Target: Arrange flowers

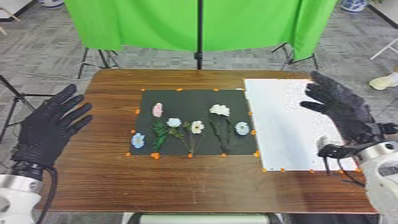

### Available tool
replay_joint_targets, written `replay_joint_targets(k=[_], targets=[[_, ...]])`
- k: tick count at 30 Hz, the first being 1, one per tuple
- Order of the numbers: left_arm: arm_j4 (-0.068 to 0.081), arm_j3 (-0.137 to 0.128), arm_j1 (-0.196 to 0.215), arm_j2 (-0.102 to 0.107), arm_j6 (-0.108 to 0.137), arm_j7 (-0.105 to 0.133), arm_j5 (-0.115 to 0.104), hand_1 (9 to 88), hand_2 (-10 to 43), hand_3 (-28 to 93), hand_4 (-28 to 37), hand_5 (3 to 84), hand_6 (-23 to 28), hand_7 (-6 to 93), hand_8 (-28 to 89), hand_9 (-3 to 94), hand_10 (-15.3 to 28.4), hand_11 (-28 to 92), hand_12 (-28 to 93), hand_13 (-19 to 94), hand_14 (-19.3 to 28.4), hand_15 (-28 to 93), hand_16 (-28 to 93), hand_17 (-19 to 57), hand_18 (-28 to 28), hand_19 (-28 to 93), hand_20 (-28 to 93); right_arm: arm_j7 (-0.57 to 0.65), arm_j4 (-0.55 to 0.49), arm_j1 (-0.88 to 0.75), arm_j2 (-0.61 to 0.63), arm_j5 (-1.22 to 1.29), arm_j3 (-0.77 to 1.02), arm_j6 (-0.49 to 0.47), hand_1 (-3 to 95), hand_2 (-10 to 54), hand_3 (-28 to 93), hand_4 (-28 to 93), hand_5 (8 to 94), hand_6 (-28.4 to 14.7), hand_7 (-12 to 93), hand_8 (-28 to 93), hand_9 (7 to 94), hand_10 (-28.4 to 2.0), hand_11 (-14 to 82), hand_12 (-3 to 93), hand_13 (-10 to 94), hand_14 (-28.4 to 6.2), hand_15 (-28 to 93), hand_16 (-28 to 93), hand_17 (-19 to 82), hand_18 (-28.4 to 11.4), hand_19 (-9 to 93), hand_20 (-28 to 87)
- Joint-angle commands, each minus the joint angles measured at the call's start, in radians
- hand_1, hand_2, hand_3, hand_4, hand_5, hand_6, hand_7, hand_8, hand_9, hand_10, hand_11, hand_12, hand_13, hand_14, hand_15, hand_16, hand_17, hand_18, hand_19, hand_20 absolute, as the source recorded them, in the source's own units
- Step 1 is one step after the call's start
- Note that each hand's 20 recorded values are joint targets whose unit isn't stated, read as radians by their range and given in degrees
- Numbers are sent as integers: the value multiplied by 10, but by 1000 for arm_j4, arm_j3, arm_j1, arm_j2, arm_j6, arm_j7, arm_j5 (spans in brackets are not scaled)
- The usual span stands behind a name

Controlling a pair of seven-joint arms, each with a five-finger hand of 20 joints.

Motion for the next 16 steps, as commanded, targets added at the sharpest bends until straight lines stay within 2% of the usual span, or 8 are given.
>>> replay_joint_targets(k=[1,2,4,6,7,11,14,16], targets=[[4,30,19,-65,26,-3,18,241,-50,662,-282,246,4,191,-115,175,83,167,145,123,115,239,7,-126,238,412,54,-43,-59,-107,-155,-69,-17,-6,57,-39,771,-283,237,-35,60,-81,236,-118,2,230,170,-113,-46,384,-29,-207,322,164],[8,38,17,-66,32,7,18,241,-53,660,-282,243,3,192,-114,173,83,161,148,121,113,231,12,-129,239,410,53,-32,-58,-102,-173,-68,-16,-31,57,-38,771,-283,234,-35,59,-80,234,-117,-1,230,166,-114,-50,384,-34,-208,320,162],[13,81,19,-56,77,63,6,239,-55,661,-282,240,3,193,-115,171,82,157,154,120,112,222,19,-131,239,407,52,-17,-72,-112,-200,-60,-22,-27,56,-38,771,-283,232,-35,57,-78,232,-117,-9,233,163,-114,-63,386,-39,-207,320,155],[21,92,10,-62,65,59,3,237,-57,670,-283,238,3,195,-115,171,81,157,159,122,112,219,24,-132,239,406,52,-1,-78,-112,-223,-72,-27,-45,57,-38,771,-283,231,-36,57,-76,232,-117,-12,238,163,-115,-69,392,-40,-207,323,151],[22,96,7,-60,70,61,6,237,-57,671,-283,238,3,196,-115,172,81,158,161,123,112,219,25,-133,240,406,52,2,-73,-101,-239,-91,-31,-63,60,-37,771,-282,231,-36,58,-76,232,-117,-12,239,164,-115,-69,393,-40,-206,325,151],[26,96,4,-70,62,59,9,236,-58,677,-283,236,3,202,-116,172,81,162,166,124,112,218,29,-135,241,403,51,-1,-63,-68,-264,-110,-57,-61,66,-36,770,-282,231,-40,61,-75,233,-120,-6,245,168,-112,-68,402,-39,-207,339,157],[34,107,-17,-79,59,69,8,237,-60,676,-283,235,4,206,-118,170,80,161,167,120,110,216,31,-141,245,397,48,-6,-83,-39,-251,-97,-62,-55,63,-37,766,-282,231,-42,60,-75,233,-120,-5,245,169,-111,-68,407,-43,-209,344,157],[42,120,-37,-84,48,63,13,237,-60,672,-283,234,4,206,-119,169,80,160,168,119,110,214,32,-145,247,395,46,-19,-97,-27,-226,-114,-63,-57,62,-36,764,-282,232,-42,59,-75,235,-121,-4,245,168,-111,-69,409,-47,-211,346,158]])
